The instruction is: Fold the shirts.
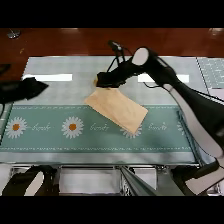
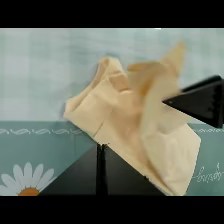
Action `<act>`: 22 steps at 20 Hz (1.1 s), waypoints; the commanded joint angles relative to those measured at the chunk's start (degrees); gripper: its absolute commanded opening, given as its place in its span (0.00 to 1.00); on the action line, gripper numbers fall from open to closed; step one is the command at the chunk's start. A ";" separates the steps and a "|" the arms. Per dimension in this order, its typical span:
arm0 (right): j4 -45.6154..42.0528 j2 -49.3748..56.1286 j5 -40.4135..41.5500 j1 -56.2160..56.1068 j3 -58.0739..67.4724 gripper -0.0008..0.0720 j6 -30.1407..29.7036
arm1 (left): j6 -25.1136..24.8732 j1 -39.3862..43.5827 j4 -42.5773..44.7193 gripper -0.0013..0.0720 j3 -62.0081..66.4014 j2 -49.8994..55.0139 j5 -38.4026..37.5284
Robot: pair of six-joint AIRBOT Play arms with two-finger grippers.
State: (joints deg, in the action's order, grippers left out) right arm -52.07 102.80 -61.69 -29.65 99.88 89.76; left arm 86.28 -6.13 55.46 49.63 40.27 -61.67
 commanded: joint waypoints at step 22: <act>26.49 -29.11 11.82 22.62 -69.40 0.85 -12.13 | -1.73 6.88 -4.55 0.05 -16.61 -3.45 6.69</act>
State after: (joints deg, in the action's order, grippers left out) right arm -37.78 65.71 -46.87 -7.09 28.45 87.70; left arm 84.47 -0.64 50.92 33.04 35.66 -56.16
